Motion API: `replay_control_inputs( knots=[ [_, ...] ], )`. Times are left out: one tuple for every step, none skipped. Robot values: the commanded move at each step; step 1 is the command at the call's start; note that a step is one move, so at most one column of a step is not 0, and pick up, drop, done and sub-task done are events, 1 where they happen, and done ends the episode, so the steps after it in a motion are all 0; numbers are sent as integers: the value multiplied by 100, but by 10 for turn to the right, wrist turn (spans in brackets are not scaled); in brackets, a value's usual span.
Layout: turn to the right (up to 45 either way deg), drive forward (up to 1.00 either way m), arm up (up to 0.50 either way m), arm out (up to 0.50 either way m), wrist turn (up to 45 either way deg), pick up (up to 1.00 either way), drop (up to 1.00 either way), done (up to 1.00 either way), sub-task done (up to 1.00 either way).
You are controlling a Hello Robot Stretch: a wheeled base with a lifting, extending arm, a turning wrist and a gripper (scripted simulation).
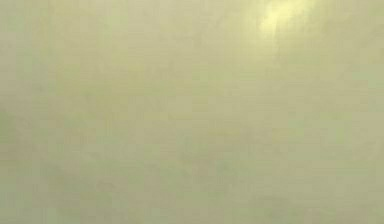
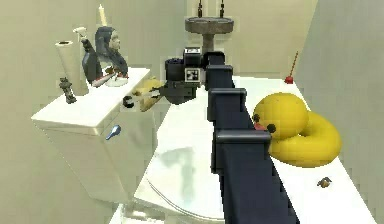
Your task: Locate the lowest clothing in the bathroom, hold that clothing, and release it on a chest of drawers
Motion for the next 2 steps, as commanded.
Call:
replay_control_inputs(
  knots=[
    [0, 0, 0, 0, -450, 0, 0, 0, 0],
    [0, 0, 0, 0, -450, 0, 0, 0, 0]
  ],
)
